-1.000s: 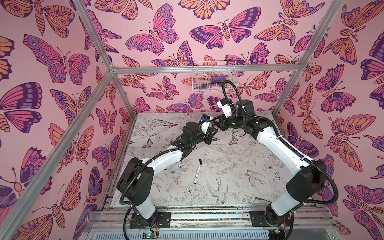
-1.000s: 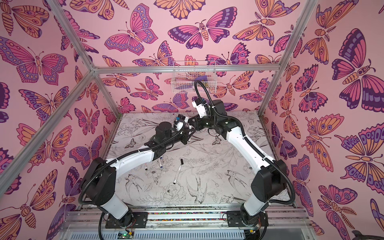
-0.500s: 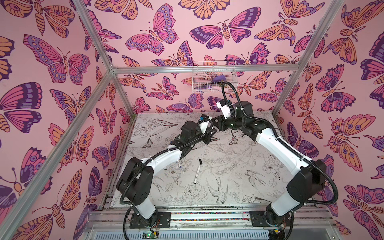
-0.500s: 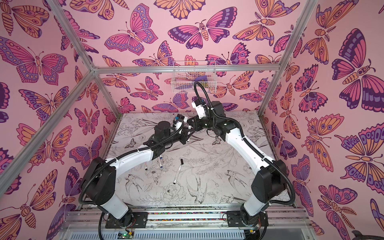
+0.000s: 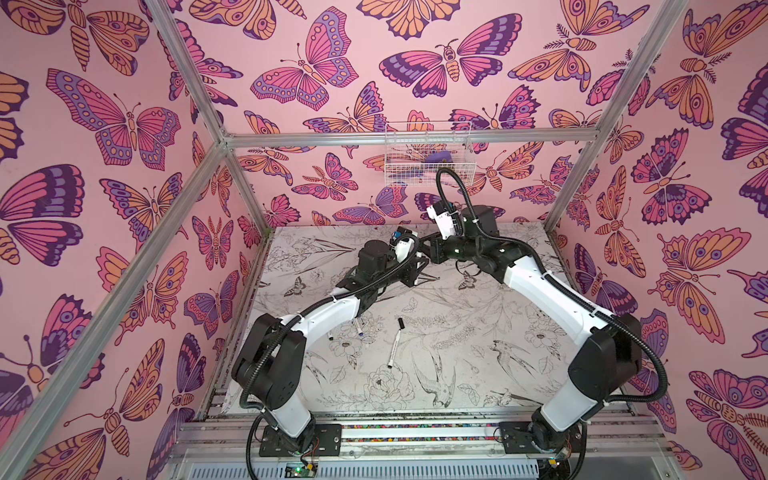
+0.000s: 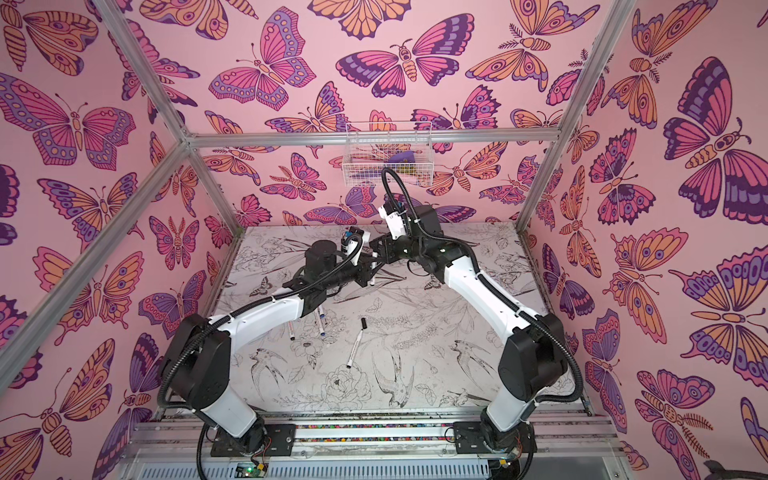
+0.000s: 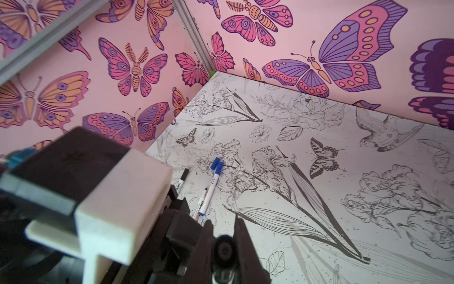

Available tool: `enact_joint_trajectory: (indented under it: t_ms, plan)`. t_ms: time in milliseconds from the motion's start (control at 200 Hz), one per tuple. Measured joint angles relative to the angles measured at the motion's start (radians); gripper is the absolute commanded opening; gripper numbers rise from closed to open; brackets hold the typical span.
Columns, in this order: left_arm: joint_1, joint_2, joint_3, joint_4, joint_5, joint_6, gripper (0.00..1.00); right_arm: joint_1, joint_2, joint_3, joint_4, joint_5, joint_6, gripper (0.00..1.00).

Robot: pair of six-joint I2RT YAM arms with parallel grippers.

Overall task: Insert the pens into the pen caps
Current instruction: 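Release the cap and withdraw the right gripper while the left gripper lowers the marker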

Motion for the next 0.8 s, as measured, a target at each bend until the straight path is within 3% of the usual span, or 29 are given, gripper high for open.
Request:
enact_joint_trajectory:
  t_ms: [220, 340, 411, 546, 686, 801]
  plan:
    - [-0.021, -0.043, -0.041, 0.063, 0.027, -0.002, 0.0, -0.077, -0.046, -0.065, 0.048, -0.213, 0.105, 0.02]
    - [-0.021, -0.095, -0.105, 0.093, 0.023, -0.015, 0.0, -0.076, -0.05, -0.076, 0.053, -0.274, 0.141, 0.34]
    - [0.002, -0.137, -0.152, 0.169, -0.065, -0.054, 0.0, -0.079, -0.069, -0.117, 0.002, -0.315, 0.168, 0.51]
    - [0.059, -0.253, -0.244, 0.367, -0.217, -0.138, 0.0, -0.093, -0.079, -0.227, -0.029, -0.359, 0.281, 0.71]
    - [0.033, -0.327, -0.416, 0.478, -0.33, -0.222, 0.0, -0.111, -0.106, -0.248, 0.019, -0.368, 0.36, 0.74]
    - [0.034, -0.365, -0.568, 0.409, -0.439, -0.272, 0.0, -0.119, -0.155, -0.233, 0.023, -0.349, 0.355, 0.73]
